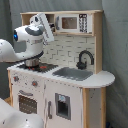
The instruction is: Play with the kitchen
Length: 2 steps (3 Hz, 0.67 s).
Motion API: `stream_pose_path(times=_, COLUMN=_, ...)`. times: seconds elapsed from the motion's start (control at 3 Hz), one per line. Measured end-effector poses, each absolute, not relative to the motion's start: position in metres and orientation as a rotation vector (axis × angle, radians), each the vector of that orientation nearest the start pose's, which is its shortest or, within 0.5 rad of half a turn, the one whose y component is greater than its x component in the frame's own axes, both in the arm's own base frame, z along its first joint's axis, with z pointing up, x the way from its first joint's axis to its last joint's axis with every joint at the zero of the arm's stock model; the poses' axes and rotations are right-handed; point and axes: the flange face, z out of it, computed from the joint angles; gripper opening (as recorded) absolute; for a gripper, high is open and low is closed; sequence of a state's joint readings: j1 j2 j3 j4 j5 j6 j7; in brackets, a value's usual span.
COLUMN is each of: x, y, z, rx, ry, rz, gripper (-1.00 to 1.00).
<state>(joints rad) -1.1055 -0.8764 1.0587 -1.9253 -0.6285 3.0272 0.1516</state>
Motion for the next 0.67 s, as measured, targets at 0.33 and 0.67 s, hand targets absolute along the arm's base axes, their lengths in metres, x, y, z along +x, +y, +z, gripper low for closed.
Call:
stream_pose_path(times=0.33, x=0.4604, y=0.2941, z=0.7076, rx=1.431, ry=0.737, rz=1.337, gripper=-1.00)
stream_pose_path(times=0.67, x=0.4585, y=0.2962, z=0.7078, rx=1.429, ry=0.735, rz=1.334, gripper=1.00)
